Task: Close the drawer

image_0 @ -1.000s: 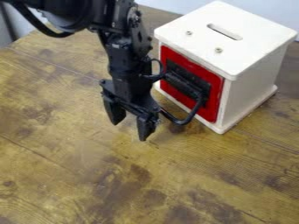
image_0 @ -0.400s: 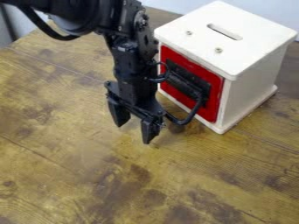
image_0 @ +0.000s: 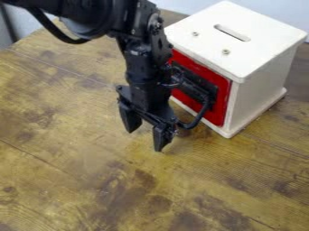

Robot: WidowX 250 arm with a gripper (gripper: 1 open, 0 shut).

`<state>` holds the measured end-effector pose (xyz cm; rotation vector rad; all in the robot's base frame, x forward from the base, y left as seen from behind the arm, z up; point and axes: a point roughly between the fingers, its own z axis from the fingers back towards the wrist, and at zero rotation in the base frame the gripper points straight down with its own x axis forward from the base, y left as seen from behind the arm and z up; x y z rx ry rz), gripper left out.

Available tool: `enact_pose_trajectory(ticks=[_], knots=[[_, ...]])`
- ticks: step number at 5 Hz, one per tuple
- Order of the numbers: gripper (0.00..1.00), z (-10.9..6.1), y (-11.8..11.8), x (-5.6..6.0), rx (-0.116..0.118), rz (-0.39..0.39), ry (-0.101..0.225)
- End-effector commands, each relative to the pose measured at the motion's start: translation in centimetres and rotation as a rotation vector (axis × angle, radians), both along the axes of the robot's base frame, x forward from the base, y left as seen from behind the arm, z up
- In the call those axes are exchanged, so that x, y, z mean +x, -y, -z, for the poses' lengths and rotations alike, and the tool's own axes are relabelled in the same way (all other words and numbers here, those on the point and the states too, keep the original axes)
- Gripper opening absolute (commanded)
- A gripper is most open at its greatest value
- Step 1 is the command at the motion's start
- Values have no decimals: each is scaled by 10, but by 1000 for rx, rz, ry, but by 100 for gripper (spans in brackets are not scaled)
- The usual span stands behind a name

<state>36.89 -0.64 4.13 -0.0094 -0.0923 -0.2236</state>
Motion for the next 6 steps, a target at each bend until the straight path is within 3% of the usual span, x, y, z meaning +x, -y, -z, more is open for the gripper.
enact_pose_trajectory(ticks=[1,3,4,6], knots=[[100,-39,11,9,-4,33,110],[100,-50,26,11,-7,69,128],[100,-57,26,12,-11,77,122],[100,-50,14,11,-12,74,109]])
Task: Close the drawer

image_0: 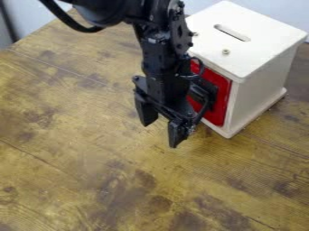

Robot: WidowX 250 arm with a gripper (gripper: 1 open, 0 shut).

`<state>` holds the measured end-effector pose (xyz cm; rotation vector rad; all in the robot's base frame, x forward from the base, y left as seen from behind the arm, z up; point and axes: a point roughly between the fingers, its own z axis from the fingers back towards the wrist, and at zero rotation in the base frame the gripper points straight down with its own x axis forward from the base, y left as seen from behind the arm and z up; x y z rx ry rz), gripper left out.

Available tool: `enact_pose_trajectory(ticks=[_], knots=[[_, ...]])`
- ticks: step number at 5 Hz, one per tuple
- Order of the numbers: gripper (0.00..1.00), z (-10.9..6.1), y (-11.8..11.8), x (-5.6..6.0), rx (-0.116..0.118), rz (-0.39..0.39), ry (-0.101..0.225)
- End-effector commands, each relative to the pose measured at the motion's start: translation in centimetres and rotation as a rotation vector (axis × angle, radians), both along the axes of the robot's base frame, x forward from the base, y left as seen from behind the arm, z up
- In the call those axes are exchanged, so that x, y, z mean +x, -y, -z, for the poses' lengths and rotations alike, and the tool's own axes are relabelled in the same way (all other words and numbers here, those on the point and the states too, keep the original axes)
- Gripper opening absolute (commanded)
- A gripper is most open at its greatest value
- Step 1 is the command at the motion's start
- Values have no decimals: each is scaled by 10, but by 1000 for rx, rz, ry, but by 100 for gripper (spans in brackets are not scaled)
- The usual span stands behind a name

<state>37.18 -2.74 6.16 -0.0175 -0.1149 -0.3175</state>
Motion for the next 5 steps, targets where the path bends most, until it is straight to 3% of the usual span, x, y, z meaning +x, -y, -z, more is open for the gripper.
enact_pose_trajectory(ticks=[1,2,5], knots=[[100,-25,-13,6,-10,-30,70],[100,-21,-18,4,-8,-44,55],[100,-11,-4,2,-2,4,33]])
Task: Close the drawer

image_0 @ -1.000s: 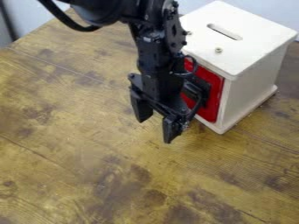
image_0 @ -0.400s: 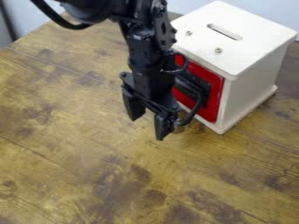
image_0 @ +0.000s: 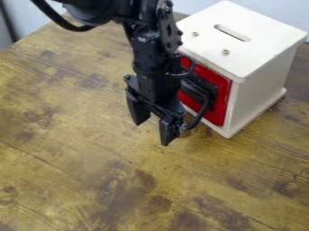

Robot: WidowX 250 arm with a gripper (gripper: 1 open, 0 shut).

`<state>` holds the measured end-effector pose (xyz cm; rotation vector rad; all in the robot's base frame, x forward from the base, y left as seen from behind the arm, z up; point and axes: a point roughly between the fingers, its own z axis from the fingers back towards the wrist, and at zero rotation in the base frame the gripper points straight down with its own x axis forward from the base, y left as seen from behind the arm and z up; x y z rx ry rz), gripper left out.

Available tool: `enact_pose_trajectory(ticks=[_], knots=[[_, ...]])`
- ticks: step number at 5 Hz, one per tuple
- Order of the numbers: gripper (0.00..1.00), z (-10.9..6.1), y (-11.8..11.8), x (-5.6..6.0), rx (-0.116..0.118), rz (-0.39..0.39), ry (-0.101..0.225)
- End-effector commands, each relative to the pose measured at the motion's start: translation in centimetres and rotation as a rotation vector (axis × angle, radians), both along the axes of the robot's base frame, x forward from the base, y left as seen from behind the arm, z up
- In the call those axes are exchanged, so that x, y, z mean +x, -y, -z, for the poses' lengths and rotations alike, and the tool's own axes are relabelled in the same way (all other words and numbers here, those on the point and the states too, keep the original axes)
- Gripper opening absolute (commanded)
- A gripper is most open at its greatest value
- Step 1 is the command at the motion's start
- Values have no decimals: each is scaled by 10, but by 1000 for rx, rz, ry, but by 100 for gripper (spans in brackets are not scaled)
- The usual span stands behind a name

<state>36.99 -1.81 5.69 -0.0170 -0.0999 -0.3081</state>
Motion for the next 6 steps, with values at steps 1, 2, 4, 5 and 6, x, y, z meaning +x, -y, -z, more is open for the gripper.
enact_pose_trajectory(ticks=[1,2,4,5,6], knots=[[100,-13,11,4,-3,35,47],[100,-11,14,4,-3,56,48],[100,-12,6,4,-5,38,40],[100,-12,2,5,-3,30,44],[100,-13,-2,6,-1,24,49]])
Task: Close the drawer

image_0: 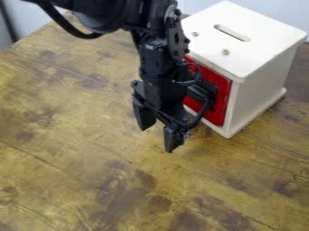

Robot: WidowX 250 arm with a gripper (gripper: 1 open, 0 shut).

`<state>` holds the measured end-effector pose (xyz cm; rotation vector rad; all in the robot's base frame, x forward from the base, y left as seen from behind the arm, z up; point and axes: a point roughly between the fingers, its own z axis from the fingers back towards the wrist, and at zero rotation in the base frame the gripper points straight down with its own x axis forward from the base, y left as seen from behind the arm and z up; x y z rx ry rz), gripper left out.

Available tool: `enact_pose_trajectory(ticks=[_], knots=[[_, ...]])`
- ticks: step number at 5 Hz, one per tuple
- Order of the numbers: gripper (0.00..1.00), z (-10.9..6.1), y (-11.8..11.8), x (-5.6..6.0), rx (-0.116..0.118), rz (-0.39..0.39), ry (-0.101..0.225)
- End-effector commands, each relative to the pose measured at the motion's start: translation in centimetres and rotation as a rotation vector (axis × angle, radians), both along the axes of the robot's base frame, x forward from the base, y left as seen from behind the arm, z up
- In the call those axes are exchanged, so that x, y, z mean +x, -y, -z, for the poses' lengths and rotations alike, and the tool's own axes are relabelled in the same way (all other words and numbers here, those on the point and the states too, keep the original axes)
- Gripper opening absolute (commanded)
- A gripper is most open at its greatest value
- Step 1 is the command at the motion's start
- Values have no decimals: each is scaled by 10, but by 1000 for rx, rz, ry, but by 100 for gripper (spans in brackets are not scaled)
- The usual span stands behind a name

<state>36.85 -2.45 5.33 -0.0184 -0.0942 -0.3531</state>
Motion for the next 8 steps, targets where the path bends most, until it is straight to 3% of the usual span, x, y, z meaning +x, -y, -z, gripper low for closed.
enact_pose_trajectory(ticks=[1,2,8], knots=[[100,-17,-12,9,-2,-26,58],[100,-16,-16,9,-3,-24,60],[100,-30,20,11,-6,61,95]])
